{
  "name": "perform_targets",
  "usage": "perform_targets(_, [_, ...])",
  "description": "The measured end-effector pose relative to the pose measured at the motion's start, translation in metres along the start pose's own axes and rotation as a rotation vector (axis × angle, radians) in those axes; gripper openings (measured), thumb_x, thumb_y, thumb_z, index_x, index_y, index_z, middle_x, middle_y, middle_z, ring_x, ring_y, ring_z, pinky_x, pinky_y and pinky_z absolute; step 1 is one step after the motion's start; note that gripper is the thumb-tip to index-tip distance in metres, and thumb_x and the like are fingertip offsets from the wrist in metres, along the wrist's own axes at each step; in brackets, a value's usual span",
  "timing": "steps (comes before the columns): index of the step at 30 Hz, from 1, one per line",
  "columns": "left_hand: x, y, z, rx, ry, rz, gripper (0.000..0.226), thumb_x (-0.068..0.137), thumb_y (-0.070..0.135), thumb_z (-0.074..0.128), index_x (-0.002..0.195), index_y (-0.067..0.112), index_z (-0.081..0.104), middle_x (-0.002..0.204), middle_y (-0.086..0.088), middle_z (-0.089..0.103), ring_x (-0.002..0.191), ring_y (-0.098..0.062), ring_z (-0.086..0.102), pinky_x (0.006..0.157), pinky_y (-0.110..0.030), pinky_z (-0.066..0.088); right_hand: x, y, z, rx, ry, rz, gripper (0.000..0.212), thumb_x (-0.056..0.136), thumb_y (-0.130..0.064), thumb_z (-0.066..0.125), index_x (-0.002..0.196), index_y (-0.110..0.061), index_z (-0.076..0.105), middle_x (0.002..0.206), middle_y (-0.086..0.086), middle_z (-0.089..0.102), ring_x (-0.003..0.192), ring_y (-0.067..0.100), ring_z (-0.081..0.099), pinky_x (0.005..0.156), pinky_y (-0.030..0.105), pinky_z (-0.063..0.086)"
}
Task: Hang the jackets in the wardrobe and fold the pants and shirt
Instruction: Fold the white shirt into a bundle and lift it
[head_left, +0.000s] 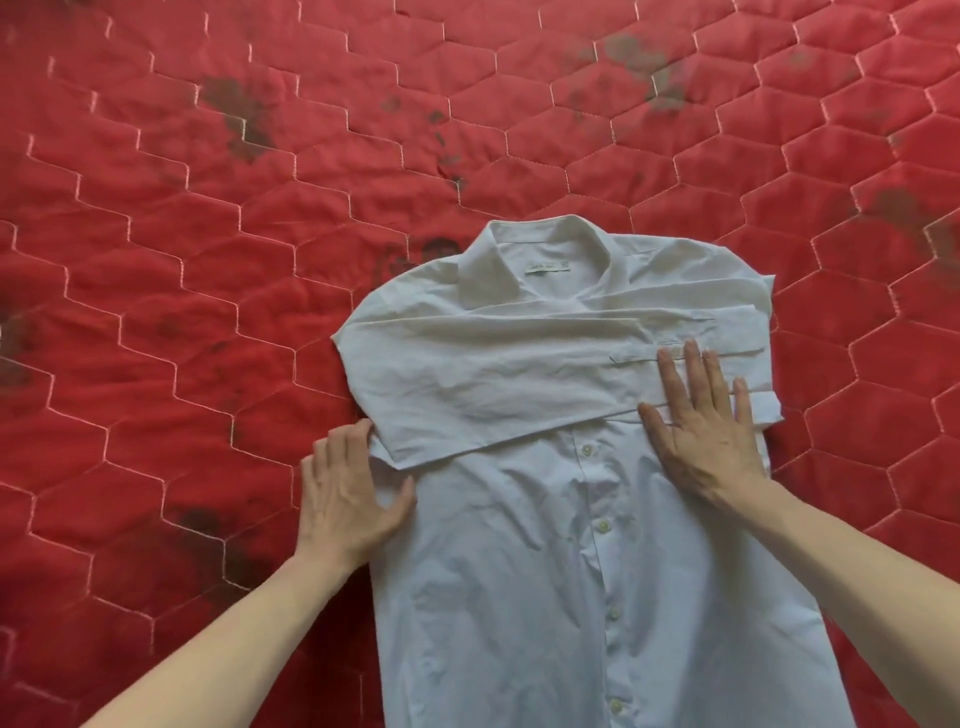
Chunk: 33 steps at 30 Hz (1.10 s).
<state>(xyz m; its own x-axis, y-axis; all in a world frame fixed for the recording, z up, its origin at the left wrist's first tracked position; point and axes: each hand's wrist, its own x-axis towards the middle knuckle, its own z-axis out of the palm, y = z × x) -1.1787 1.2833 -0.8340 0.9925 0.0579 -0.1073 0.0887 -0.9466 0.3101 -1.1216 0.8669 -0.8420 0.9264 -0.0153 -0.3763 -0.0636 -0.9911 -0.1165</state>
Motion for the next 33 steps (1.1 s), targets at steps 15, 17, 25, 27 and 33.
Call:
perform_targets(15, [0.006,-0.001,-0.018,-0.209,-0.055,-0.282,0.020,0.098,0.040,0.044,0.085,0.026,0.047,0.070,0.003,0.062,0.069,-0.033,0.059,0.067,-0.043,0.044,0.008,-0.001,-0.014,-0.012,-0.203,0.023,0.077,0.094,-0.077,-0.003,0.153,-0.043,-0.036,0.157,-0.011,-0.051,0.148,0.012,-0.043,0.124,0.047,-0.023])
perform_targets(17, [0.014,-0.012,-0.026,-0.279,-0.076,-0.247,0.024,0.096,0.045,0.031,0.090,0.030,0.049,0.076,0.011,0.061,0.072,-0.023,0.058,0.069,-0.041,0.043,0.006,-0.002,-0.017,-0.007,-0.157,0.020,0.080,0.097,-0.072,0.009,0.162,-0.037,-0.022,0.168,-0.003,-0.035,0.156,0.018,-0.030,0.126,0.049,-0.015])
perform_targets(25, [0.144,-0.001,-0.026,-0.597,0.001,-0.482,0.027,0.105,0.035,0.053,0.087,0.015,0.056,0.080,0.005,0.053,0.081,-0.023,0.050,0.071,-0.038,0.039,0.035,-0.033,-0.038,0.125,0.311,-0.134,0.060,0.106,-0.044,0.031,0.156,-0.014,0.044,0.164,0.013,0.038,0.153,0.034,0.032,0.123,0.056,0.026])
perform_targets(27, [0.165,0.000,-0.029,-0.604,0.057,-0.410,0.034,0.108,0.026,0.045,0.077,0.014,0.047,0.073,0.005,0.045,0.076,-0.022,0.042,0.067,-0.038,0.033,0.051,-0.038,-0.038,0.084,0.235,-0.147,0.062,0.107,-0.047,0.025,0.163,-0.021,0.032,0.171,0.006,0.025,0.159,0.028,0.019,0.127,0.054,0.016])
perform_targets(33, [0.179,-0.004,-0.029,-0.572,0.173,-0.431,0.025,0.111,0.026,0.040,0.093,0.010,0.049,0.079,0.003,0.051,0.082,-0.024,0.048,0.070,-0.035,0.032,0.081,-0.033,-0.024,-0.011,0.045,-0.103,0.076,0.099,-0.069,0.007,0.165,-0.036,-0.010,0.174,-0.007,-0.016,0.160,0.017,-0.017,0.128,0.049,-0.007])
